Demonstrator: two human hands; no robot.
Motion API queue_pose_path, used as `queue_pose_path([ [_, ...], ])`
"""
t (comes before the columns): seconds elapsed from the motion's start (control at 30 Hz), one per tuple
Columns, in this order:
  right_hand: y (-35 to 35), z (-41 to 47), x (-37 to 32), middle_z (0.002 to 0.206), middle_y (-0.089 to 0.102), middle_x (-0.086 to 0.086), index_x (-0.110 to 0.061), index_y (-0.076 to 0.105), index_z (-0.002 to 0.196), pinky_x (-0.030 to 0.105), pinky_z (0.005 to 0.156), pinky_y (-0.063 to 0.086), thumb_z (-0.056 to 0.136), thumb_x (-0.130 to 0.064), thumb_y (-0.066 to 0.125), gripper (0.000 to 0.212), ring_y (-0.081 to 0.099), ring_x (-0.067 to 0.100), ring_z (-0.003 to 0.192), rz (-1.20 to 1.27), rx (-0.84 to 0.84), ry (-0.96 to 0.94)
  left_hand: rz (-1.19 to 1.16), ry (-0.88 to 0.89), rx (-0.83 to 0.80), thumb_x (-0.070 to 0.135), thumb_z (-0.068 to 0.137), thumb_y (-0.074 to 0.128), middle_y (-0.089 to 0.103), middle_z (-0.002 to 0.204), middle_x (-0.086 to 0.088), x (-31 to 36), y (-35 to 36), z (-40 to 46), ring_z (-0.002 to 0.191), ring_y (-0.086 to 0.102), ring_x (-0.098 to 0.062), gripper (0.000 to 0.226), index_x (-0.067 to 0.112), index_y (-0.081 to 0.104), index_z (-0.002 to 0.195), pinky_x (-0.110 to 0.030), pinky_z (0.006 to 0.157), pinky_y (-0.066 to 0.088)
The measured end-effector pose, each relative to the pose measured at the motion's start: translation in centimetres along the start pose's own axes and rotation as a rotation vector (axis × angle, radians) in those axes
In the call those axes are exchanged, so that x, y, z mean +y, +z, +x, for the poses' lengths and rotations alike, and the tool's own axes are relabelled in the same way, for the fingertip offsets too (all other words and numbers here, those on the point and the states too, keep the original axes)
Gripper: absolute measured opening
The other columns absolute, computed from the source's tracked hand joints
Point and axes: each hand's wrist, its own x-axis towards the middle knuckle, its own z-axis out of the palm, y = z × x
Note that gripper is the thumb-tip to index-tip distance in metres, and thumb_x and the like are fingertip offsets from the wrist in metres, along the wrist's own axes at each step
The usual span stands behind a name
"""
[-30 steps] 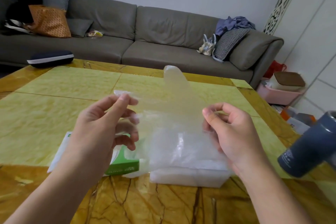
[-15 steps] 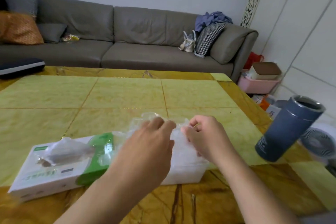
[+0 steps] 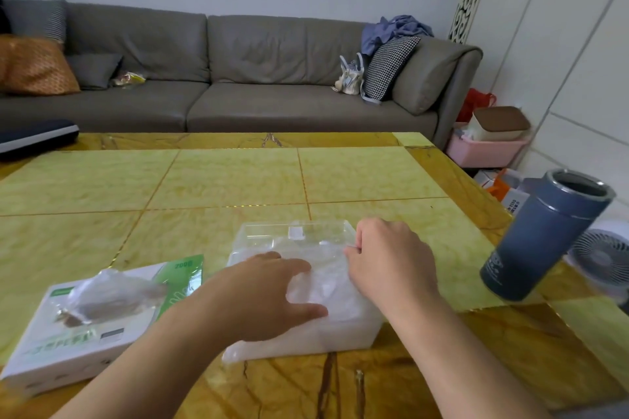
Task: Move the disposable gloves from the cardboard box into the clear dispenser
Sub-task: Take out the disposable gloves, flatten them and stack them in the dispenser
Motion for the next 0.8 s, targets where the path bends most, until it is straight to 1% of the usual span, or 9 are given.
queue_pose_path([
  [0.1,-0.2,-0.2,-0.5,0.082,0.057,-0.005,-0.021,0.050,0.087,0.027,0.049,0.039,0.096,-0.023,0.072,0.024,0.057,0.016,0.064,-0.046,-0.002,-0.015,0.044,0.001,0.012,0.080,0.081,0.062,0.052,0.110,0.020,0.3,-0.1,0.8,0.110,0.055,-0.008,0.069,0.048,0.048,0.140,-0.029,0.083,0.046],
  [0.2,-1.2,-0.7,-1.3,0.103,0.054,-0.006,-0.021,0.052,0.111,0.026,0.067,0.052,0.090,-0.012,0.074,0.032,0.056,0.014,0.085,0.013,0.005,-0.156,0.094,-0.017,0.023,0.076,0.080,0.067,0.060,0.119,0.013,0.7,0.0,1.4,0.110,0.060,-0.013,0.065,0.046,0.050,0.135,-0.031,0.080,0.046],
  [0.27,-2.3,-1.1,-2.1,0.104,0.051,-0.010,-0.022,0.054,0.104,0.028,0.079,0.054,0.090,-0.006,0.067,0.024,0.053,0.011,0.092,0.131,-0.087,-0.249,0.143,0.004,0.037,0.074,0.082,0.065,0.062,0.118,0.011,1.1,0.0,1.6,0.108,0.061,-0.016,0.061,0.045,0.050,0.133,-0.032,0.080,0.046],
  [0.37,-2.2,-1.5,-2.4,0.092,0.060,-0.005,-0.017,0.066,0.090,0.034,0.066,0.058,0.093,-0.015,0.061,0.006,0.062,0.016,0.077,0.245,-0.344,-0.210,0.161,0.055,0.047,0.064,0.087,0.061,0.065,0.118,0.012,1.6,-0.1,1.6,0.109,0.062,-0.016,0.050,0.047,0.050,0.133,-0.033,0.080,0.049],
  [0.43,-1.6,-1.4,-2.1,0.094,0.063,0.000,-0.015,0.070,0.096,0.037,0.062,0.057,0.093,-0.024,0.064,0.011,0.067,0.021,0.074,0.159,-0.497,-0.171,0.118,0.050,0.019,0.064,0.086,0.063,0.065,0.121,0.012,1.4,-0.3,1.5,0.113,0.061,-0.016,0.052,0.047,0.050,0.134,-0.034,0.084,0.051],
  [0.53,-1.1,-1.3,-1.9,0.109,0.064,-0.002,-0.021,0.069,0.113,0.035,0.068,0.060,0.090,-0.031,0.071,0.025,0.068,0.019,0.083,0.045,-0.594,-0.147,0.069,0.046,-0.097,0.067,0.085,0.068,0.063,0.124,0.015,0.9,-1.1,1.0,0.113,0.059,-0.012,0.064,0.045,0.048,0.142,-0.033,0.092,0.053],
  [0.6,-0.9,-0.9,-2.1,0.111,0.065,-0.003,-0.026,0.067,0.117,0.033,0.068,0.057,0.084,-0.032,0.074,0.034,0.067,0.020,0.091,0.007,-0.636,-0.145,0.081,0.067,-0.190,0.058,0.090,0.069,0.066,0.123,0.013,0.9,-1.9,0.7,0.107,0.063,-0.013,0.058,0.038,0.052,0.142,-0.033,0.093,0.055],
  [0.67,-0.7,-0.4,-2.5,0.100,0.067,-0.002,-0.025,0.068,0.108,0.029,0.059,0.050,0.078,-0.028,0.074,0.031,0.069,0.020,0.085,-0.046,-0.694,-0.138,0.136,0.065,-0.235,0.045,0.092,0.070,0.067,0.121,0.011,0.9,-2.5,0.9,0.106,0.066,-0.014,0.053,0.034,0.053,0.141,-0.033,0.093,0.056],
  [0.8,-0.6,0.4,-3.3,0.120,0.065,-0.003,-0.032,0.060,0.132,0.033,0.072,0.050,0.080,-0.041,0.081,0.057,0.067,0.023,0.100,-0.145,-0.774,-0.122,0.225,0.023,-0.255,0.024,0.091,0.076,0.060,0.132,0.012,0.3,-3.0,0.8,0.106,0.058,-0.011,0.079,0.044,0.035,0.155,-0.024,0.081,0.049],
])
